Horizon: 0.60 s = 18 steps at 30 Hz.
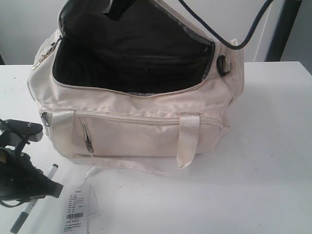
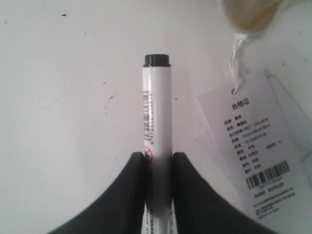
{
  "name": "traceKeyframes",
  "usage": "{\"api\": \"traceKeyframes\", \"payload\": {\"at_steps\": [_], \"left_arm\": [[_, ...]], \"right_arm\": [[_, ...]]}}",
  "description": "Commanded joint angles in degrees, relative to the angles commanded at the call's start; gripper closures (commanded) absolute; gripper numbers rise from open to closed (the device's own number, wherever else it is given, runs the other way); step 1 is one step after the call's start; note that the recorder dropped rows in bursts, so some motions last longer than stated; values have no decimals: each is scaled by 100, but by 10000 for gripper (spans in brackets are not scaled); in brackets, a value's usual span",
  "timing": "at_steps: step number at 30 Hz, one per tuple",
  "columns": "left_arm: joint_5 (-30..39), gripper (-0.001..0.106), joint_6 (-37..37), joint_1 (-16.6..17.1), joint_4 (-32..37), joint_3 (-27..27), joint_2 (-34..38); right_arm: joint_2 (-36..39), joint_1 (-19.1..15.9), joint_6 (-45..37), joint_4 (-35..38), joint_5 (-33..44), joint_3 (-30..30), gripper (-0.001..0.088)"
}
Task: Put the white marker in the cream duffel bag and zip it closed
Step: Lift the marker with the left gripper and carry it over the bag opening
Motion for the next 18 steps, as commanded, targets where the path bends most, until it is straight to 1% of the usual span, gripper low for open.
{"api": "traceKeyframes", "payload": {"at_steps": [8,15,18], "left_arm": [[-671,1053,-27,0,-14,347,-759],[-1279,1053,-27,0,-35,378,-1261],[-1673,1053,-27,0,-35,378,-1475]], "right_arm": [[0,0,0,0,0,0,868],[0,0,0,0,0,0,868],[0,0,0,0,0,0,868]]}}
